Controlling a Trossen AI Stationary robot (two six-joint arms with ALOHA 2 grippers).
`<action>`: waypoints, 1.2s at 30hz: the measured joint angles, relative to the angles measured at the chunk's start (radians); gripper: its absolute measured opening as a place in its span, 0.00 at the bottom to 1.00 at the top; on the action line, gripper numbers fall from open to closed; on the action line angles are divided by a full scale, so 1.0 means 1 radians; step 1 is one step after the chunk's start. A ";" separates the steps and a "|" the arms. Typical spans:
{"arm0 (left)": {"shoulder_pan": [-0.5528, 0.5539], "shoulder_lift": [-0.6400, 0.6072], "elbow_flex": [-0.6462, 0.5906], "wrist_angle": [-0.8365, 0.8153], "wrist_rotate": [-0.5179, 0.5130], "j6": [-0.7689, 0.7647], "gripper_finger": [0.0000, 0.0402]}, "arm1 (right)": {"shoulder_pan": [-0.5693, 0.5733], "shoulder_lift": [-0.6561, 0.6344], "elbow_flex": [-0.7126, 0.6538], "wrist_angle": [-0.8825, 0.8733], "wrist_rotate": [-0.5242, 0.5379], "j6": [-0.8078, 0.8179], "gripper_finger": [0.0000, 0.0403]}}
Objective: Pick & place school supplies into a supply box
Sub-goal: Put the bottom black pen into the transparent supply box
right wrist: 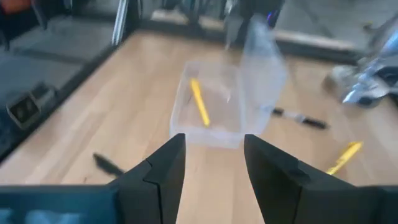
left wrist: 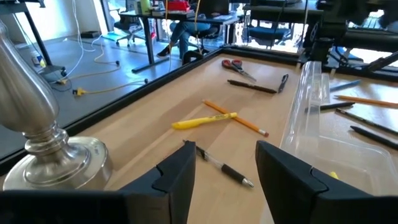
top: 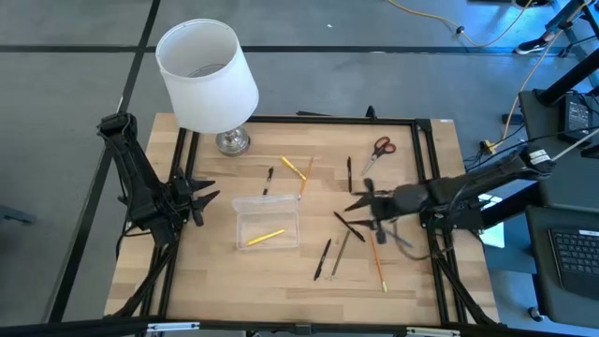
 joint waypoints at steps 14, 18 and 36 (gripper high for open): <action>0.000 0.000 0.000 0.008 0.000 0.029 0.40 | 0.082 0.499 0.343 -0.086 -0.001 -0.115 0.42; -0.003 -0.001 0.000 0.067 -0.010 0.026 0.39 | 0.084 0.556 0.389 -0.131 -0.001 -0.118 0.42; 0.007 -0.109 0.000 1.288 0.380 1.067 0.40 | 0.084 0.572 0.405 -0.169 0.000 -0.121 0.42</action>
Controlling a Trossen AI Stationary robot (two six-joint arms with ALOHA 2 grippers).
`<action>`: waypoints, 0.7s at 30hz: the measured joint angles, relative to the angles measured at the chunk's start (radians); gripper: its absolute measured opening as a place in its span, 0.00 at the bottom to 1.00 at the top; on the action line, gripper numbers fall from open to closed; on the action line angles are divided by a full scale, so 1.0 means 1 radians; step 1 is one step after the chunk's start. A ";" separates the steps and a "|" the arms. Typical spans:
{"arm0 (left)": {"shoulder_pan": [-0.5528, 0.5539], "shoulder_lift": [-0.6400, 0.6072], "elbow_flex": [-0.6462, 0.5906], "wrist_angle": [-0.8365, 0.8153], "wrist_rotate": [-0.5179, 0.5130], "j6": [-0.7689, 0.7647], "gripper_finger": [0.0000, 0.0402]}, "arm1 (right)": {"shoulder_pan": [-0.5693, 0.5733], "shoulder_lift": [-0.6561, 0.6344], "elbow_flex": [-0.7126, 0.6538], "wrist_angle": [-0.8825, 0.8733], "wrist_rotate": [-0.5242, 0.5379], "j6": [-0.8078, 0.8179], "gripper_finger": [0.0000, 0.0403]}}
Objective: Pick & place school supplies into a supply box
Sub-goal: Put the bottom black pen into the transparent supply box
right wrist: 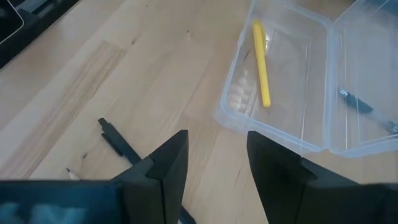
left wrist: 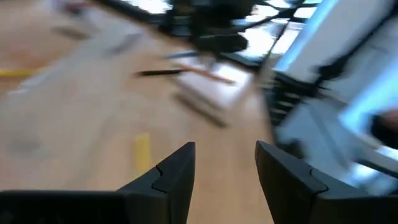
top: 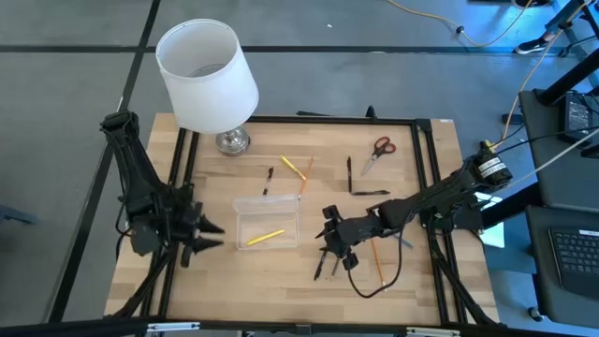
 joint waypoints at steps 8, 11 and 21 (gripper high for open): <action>0.243 -0.039 0.001 0.350 0.521 0.661 0.39 | 0.000 0.000 0.000 -0.010 0.000 0.008 0.42; 0.346 -0.129 0.001 0.226 0.587 0.688 0.39 | 0.000 0.000 0.000 -0.011 0.000 0.032 0.42; 0.451 -0.536 -0.063 -0.003 0.495 0.771 0.39 | 0.000 0.000 0.000 -0.041 0.000 0.083 0.42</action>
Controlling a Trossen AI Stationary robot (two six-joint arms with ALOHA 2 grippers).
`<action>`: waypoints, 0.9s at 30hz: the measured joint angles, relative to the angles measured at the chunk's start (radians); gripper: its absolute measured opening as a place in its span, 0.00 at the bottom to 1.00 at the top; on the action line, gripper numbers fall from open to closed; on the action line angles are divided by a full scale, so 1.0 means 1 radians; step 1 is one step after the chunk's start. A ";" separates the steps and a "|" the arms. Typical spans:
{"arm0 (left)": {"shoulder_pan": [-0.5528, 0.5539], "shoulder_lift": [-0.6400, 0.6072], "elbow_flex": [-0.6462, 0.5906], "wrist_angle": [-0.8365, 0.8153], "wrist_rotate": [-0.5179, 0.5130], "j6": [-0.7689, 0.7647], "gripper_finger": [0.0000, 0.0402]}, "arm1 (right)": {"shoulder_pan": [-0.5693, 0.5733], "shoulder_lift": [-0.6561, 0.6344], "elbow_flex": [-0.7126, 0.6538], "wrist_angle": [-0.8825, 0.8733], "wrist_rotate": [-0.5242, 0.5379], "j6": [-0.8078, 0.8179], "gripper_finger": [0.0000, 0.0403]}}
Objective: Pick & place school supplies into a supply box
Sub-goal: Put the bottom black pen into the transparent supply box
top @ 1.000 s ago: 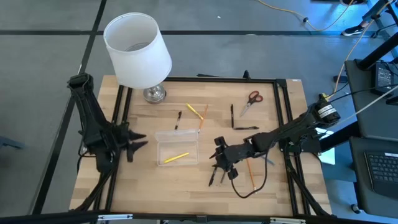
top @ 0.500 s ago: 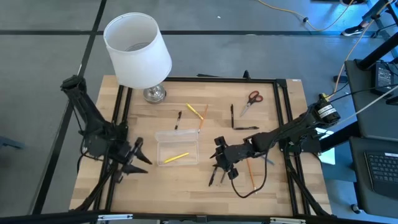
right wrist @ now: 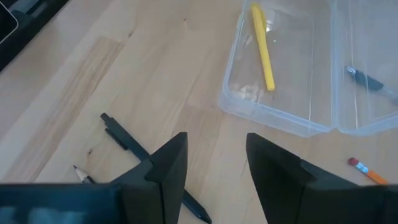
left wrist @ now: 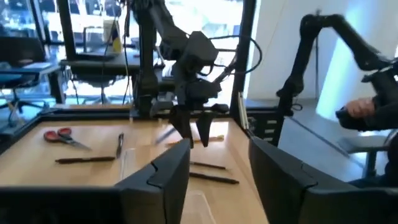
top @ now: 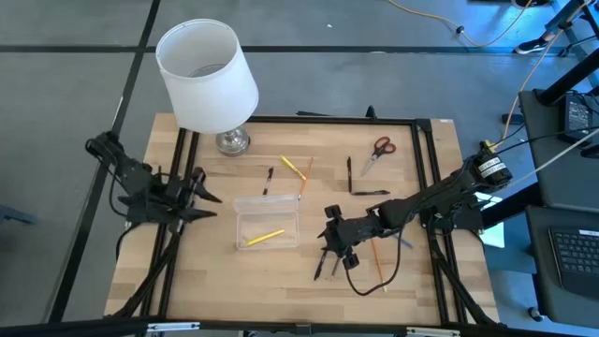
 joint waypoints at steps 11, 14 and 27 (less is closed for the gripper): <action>0.000 -0.209 -0.173 0.029 0.084 0.029 0.40 | 0.000 0.000 0.000 0.006 0.000 -0.015 0.42; 0.000 -0.215 -0.173 0.021 0.103 0.042 0.39 | 0.000 0.000 0.000 0.010 0.000 -0.005 0.42; 0.000 -0.215 -0.292 0.103 0.146 0.087 0.40 | 0.000 0.000 -0.001 0.019 0.001 0.042 0.42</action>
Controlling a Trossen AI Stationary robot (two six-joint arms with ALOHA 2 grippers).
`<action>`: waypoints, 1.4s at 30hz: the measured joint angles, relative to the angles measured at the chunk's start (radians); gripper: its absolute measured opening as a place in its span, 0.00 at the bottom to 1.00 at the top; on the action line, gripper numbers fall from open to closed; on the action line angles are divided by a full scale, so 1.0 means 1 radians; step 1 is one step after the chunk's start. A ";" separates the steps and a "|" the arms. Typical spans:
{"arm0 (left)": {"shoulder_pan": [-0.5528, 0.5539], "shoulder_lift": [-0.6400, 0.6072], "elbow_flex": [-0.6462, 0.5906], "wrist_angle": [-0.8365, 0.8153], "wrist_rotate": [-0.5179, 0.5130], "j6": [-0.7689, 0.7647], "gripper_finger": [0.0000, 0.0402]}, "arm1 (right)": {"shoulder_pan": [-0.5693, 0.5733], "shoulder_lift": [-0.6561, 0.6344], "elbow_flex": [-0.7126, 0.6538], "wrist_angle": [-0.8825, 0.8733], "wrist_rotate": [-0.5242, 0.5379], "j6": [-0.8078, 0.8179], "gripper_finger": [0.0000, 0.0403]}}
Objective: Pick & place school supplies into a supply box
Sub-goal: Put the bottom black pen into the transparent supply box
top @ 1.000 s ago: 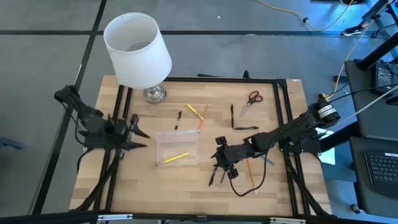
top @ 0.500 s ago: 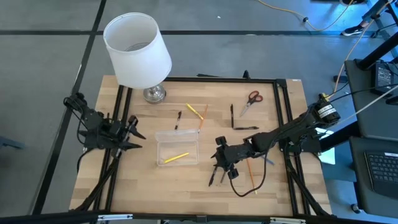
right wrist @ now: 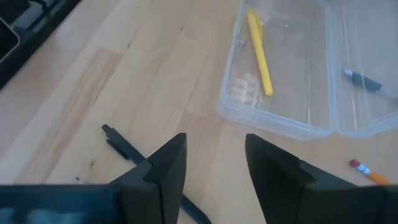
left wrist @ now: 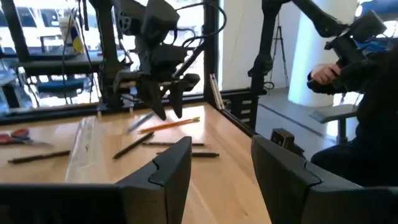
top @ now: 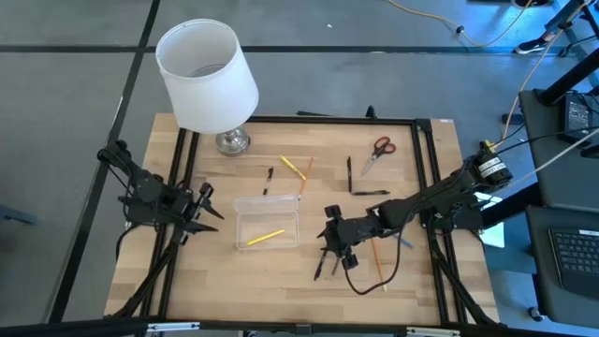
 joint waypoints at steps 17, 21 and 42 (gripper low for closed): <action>0.000 0.000 -0.007 -0.007 -0.004 0.091 0.39 | 0.037 0.198 -0.001 0.031 -0.091 -0.409 0.42; 0.000 0.001 -0.007 -0.016 -0.004 0.091 0.40 | 0.039 0.212 0.000 0.056 -0.102 -0.406 0.42; 0.000 0.002 -0.007 -0.057 -0.004 0.088 0.39 | 0.038 0.336 0.001 0.248 -0.268 -0.405 0.42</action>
